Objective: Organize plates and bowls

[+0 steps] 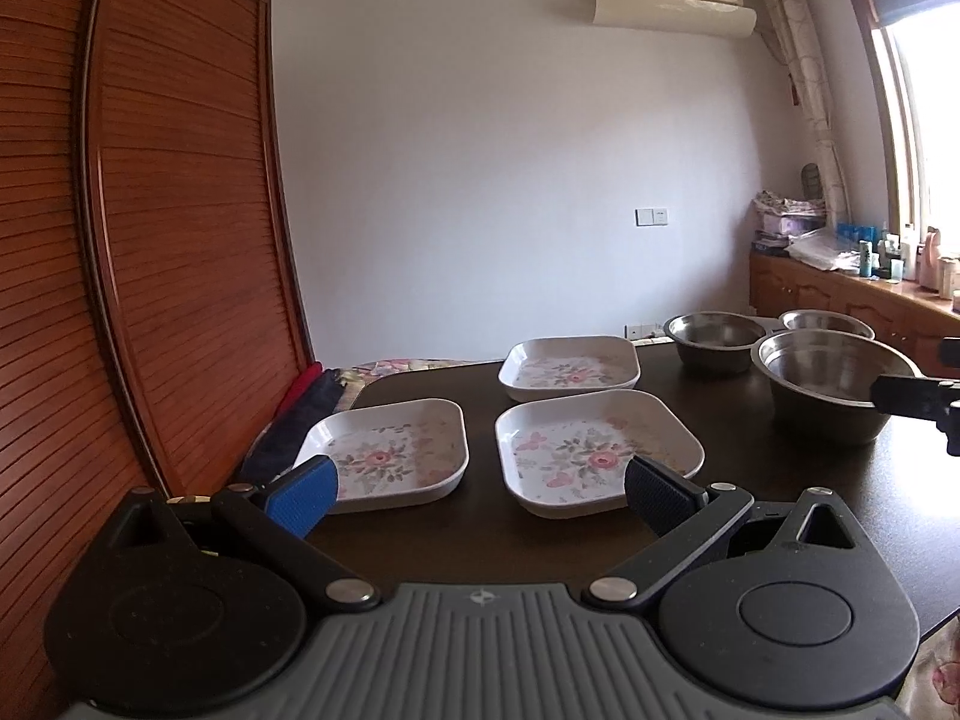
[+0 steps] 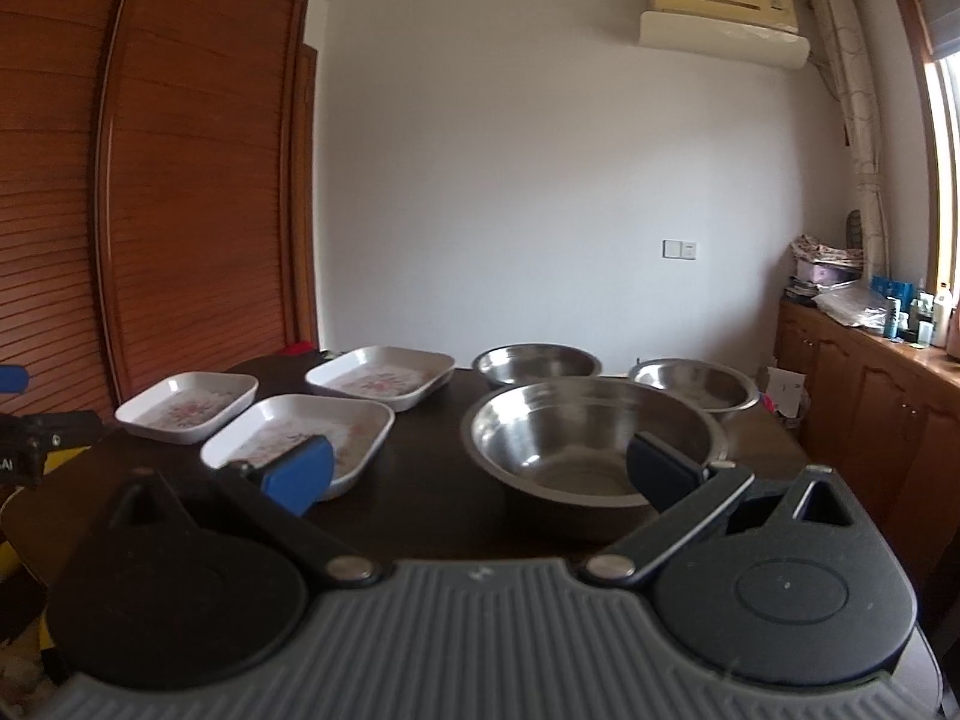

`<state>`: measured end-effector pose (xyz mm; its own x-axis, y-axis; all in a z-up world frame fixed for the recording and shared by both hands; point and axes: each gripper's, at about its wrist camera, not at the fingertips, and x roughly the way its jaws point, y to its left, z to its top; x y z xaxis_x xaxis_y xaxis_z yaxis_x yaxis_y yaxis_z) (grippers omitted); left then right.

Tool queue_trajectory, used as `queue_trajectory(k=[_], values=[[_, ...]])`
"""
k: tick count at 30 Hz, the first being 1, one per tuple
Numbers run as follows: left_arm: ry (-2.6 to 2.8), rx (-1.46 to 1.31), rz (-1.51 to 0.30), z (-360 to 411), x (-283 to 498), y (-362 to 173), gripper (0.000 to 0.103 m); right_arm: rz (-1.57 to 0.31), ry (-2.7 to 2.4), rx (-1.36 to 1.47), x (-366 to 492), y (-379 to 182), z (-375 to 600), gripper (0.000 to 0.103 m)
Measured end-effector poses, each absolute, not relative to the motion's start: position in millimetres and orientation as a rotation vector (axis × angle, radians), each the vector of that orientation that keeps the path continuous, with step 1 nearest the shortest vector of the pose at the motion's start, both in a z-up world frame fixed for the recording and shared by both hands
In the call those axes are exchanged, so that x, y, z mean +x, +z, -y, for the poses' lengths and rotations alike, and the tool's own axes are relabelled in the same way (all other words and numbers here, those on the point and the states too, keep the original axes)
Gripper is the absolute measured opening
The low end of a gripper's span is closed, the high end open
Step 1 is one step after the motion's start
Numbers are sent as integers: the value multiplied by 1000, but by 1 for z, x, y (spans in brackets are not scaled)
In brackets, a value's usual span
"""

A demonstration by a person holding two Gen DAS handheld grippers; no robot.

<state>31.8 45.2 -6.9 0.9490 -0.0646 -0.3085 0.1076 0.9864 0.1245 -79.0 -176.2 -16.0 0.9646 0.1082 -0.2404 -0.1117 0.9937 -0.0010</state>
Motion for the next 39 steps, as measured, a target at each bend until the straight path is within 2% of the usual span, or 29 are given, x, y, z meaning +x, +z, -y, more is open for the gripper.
queue_trajectory(k=[25, 32, 34, 35, 39], values=[[-250, 158, -403, -62, 90, 1, 103, -337, 269, -103, -17, 3, 132, 103], [-305, 179, -444, -54, 120, 2, 93, -410, 360, -87, 9, -2, 127, 102], [-309, 194, -455, -50, 130, 1, 89, -436, 389, -81, 14, -5, 126, 93], [-315, 199, -464, -48, 136, 0, 87, -456, 400, -85, 16, -6, 125, 80], [-328, 209, -507, -44, 158, -7, 82, -485, 434, -98, 25, -12, 120, 74]])
